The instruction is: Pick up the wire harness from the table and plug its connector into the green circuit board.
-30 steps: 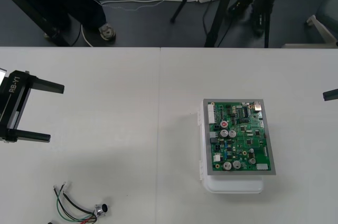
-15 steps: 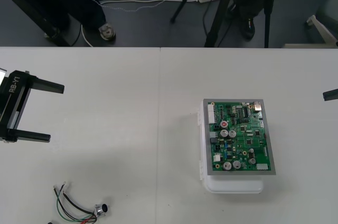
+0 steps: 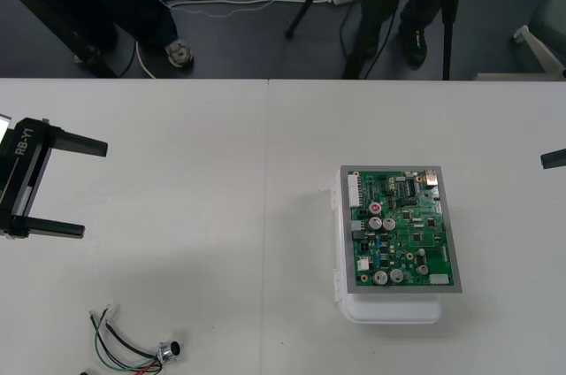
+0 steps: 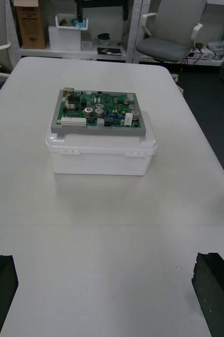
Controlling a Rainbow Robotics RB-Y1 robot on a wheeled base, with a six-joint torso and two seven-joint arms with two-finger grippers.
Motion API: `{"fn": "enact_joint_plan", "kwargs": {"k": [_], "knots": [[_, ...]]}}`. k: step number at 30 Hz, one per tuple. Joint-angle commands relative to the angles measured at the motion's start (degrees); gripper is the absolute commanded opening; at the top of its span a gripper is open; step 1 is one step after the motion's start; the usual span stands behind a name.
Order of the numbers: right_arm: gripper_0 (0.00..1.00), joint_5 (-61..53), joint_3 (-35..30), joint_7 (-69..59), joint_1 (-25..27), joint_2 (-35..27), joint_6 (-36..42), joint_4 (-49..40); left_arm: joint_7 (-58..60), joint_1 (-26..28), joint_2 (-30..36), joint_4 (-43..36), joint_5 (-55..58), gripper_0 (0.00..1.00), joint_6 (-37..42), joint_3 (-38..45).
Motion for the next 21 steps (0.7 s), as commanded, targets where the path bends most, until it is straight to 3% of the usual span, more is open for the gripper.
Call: {"fn": "enact_joint_plan", "kwargs": {"k": [1,10,12,21], "knots": [[1.0,-0.41,-0.08,2.37,-0.07,-2.33,-0.42,-0.76,-2.8,0.69,-0.44,-0.16,-0.23,0.98,-0.85,0.74],[1.0,-0.41,-0.08,2.37,-0.07,-2.33,-0.42,-0.76,-2.8,0.69,-0.44,-0.16,-0.23,0.98,-0.85,0.74],[1.0,-0.41,-0.08,2.37,-0.07,-2.33,-0.42,-0.76,-2.97,3.5,-3.34,1.07,-1.29,0.98,-0.94,-1.54],[1.0,-0.41,-0.08,2.37,-0.07,-2.33,-0.42,-0.76,-4.11,2.63,-3.52,2.74,-1.46,0.98,-1.56,-1.54]]}}
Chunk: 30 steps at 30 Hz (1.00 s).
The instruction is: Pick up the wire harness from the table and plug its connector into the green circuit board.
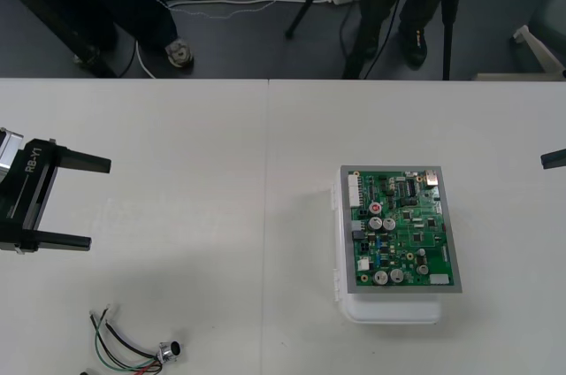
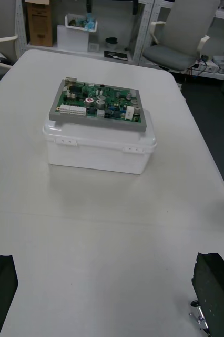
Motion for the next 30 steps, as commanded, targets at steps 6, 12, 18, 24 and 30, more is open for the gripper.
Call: {"fn": "enact_joint_plan", "kwargs": {"k": [6,12,18,24,30], "knots": [[1.0,-0.41,-0.07,2.37,-0.11,-2.3,-0.42,-0.78,-6.13,-1.5,-0.53,-0.7,-3.97,0.98,-4.8,-0.67],[1.0,-0.41,-0.07,2.37,-0.11,-2.3,-0.42,-0.78,-10.7,-2.99,-0.44,-2.37,-10.39,0.98,-7.35,-0.93],[1.0,-0.41,-0.07,2.37,-0.11,-2.3,-0.42,-0.78,-16.15,-6.07,2.54,-2.54,-12.06,0.98,-7.43,-8.75],[1.0,-0.41,-0.07,2.37,-0.11,-2.3,-0.42,-0.78,-26.52,-9.76,5.62,-2.54,-14.08,0.98,-4.8,-16.84],[1.0,-0.41,-0.07,2.37,-0.11,-2.3,-0.42,-0.78,-40.76,-12.22,5.8,-2.54,-16.28,0.98,-2.69,-20.97]]}}
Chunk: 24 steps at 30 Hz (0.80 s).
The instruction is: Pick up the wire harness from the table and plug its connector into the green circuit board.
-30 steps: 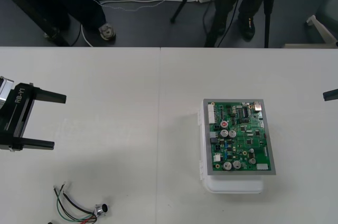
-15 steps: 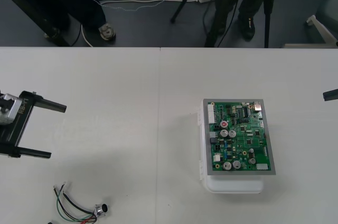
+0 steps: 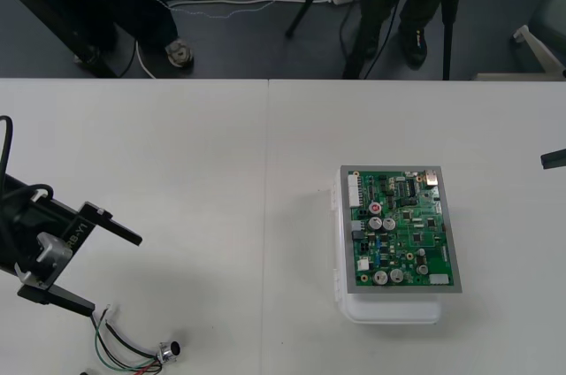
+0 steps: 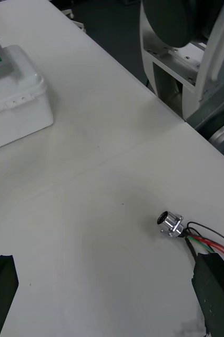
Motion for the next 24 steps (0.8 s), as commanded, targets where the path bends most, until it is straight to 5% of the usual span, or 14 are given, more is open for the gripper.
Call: {"fn": "enact_joint_plan", "kwargs": {"k": [1,24], "knots": [[1.0,-0.41,-0.07,2.37,-0.11,-2.3,-0.42,-0.78,-17.28,-3.82,2.52,-1.53,-1.66,0.98,2.21,-2.99],[1.0,0.12,3.35,2.81,1.56,1.3,-0.42,0.54,-58.5,-22.19,8.49,-1.35,1.07,0.98,14.51,-32.0]]}}
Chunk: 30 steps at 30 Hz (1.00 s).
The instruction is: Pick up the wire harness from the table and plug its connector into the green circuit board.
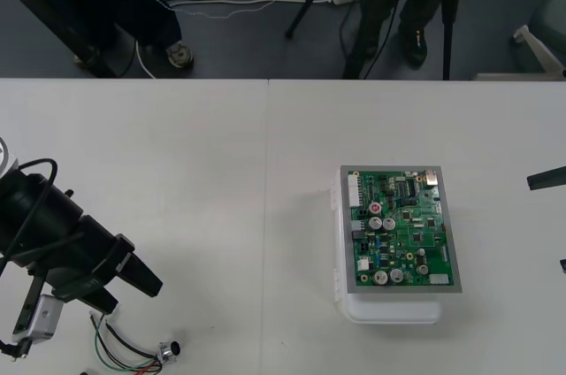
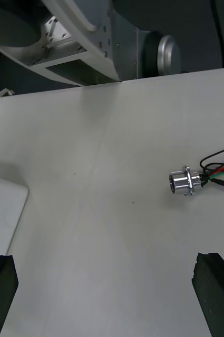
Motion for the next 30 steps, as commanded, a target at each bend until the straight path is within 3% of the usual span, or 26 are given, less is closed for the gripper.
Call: {"fn": "enact_joint_plan", "kwargs": {"k": [1,6,17,22,30], "knots": [[1.0,-1.04,0.32,2.9,0.67,0.48,-0.4,0.82,-14.13,-6.49,4.15,-1.32,1.08,0.98,7.39,-6.33],[1.0,-3.07,0.32,3.52,1.03,1.88,-0.4,2.23,-22.66,-8.16,5.12,-1.76,1.08,0.98,12.75,-11.08],[1.0,-6.05,-2.58,4.66,1.82,9.88,-0.4,3.63,-37.95,-12.38,10.83,-12.04,0.38,0.98,36.75,-29.01],[1.0,-6.05,-4.16,4.66,1.03,14.89,-0.4,4.16,-43.58,-14.84,11.62,-16.7,-4.63,0.98,46.15,-35.43],[1.0,-7.11,-4.16,5.01,0.06,17.44,-0.4,4.16,-50.87,-19.67,11.97,-19.51,-12.37,0.98,61.0,-47.12]]}}
